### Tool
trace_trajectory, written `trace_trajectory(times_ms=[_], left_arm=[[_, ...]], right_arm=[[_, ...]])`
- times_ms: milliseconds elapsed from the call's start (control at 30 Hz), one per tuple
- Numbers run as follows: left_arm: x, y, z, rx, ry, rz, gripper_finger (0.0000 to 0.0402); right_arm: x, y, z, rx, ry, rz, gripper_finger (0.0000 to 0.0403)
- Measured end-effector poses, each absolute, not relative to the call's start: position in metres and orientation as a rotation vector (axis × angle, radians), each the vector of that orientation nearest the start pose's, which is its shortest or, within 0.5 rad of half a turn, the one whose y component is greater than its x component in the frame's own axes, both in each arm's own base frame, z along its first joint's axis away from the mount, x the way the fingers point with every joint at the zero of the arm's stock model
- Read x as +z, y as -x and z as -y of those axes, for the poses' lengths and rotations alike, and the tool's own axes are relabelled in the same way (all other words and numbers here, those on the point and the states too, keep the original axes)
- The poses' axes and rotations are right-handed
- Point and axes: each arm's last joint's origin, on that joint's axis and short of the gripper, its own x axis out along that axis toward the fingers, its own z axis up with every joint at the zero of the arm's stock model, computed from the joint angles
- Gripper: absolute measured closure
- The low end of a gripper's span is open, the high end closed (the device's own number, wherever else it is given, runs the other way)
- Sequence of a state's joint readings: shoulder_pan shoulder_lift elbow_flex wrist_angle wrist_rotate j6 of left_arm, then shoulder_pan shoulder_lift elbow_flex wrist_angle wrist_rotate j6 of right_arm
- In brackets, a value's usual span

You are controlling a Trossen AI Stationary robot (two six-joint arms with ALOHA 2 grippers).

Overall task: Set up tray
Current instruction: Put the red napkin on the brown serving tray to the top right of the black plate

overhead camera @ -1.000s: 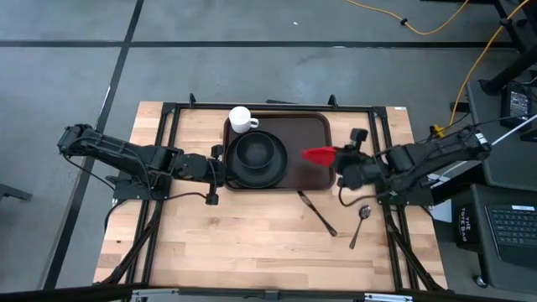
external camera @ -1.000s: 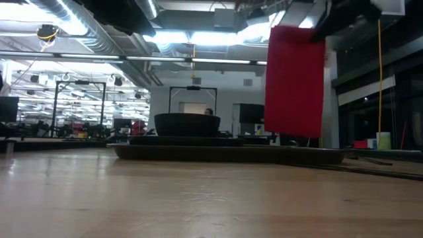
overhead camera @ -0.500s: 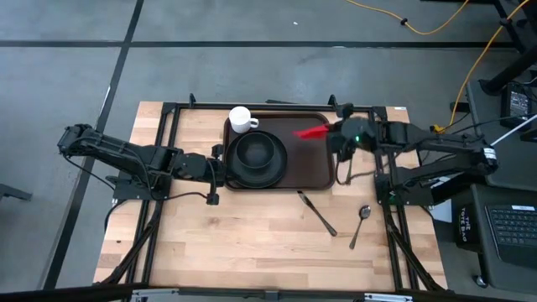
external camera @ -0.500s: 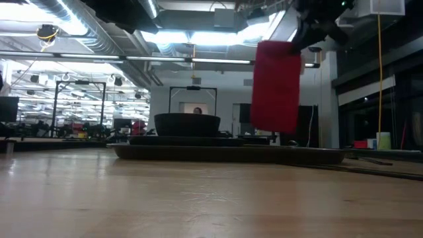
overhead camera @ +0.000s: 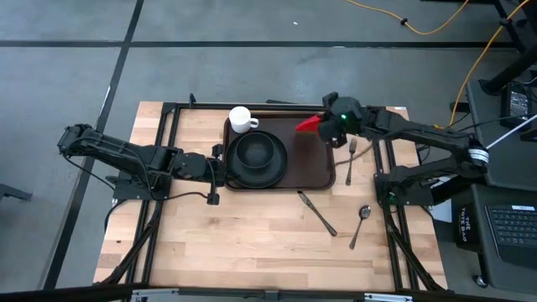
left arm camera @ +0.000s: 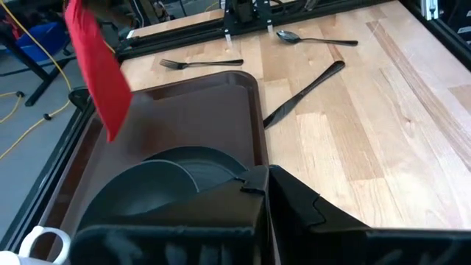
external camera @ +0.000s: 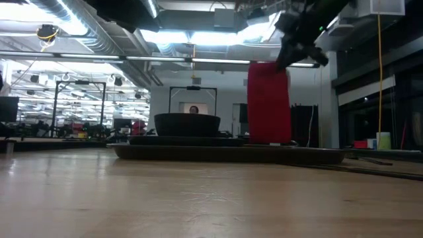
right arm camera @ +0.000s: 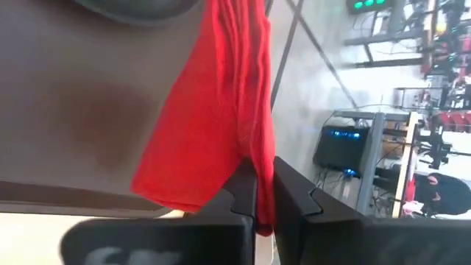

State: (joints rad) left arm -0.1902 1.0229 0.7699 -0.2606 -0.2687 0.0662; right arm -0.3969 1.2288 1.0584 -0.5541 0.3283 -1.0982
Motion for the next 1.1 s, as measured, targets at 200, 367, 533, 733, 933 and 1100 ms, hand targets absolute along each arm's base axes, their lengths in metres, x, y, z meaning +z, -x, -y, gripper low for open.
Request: trace_trajectory(times_ms=[200, 367, 533, 733, 933, 1100], left_arm=[[0.279, -0.216, 0.034, 0.063, -0.169, -0.503, 0.0397], [0.279, -0.216, 0.034, 0.074, -0.129, -0.501, 0.0397], [0.279, -0.216, 0.034, 0.074, -0.130, -0.501, 0.0397], [0.279, -0.216, 0.034, 0.073, -0.129, -0.501, 0.0400], [0.279, -0.216, 0.034, 0.076, -0.121, -0.501, 0.0396], [0.279, -0.216, 0.034, 0.077, -0.114, -0.501, 0.0398]], right_arm=[[0.275, -0.251, 0.142, -0.205, 0.980, -1.144, 0.0382], [0.250, -0.261, 0.154, -0.144, 0.939, -1.217, 0.0382], [0.238, -0.265, 0.147, -0.056, 0.875, -1.238, 0.0382], [0.235, -0.267, 0.131, 0.014, 0.869, -1.267, 0.0382], [0.235, -0.275, 0.113, 0.026, 0.936, -1.271, 0.0382], [0.235, -0.279, 0.096, 0.054, 0.993, -1.282, 0.0382]])
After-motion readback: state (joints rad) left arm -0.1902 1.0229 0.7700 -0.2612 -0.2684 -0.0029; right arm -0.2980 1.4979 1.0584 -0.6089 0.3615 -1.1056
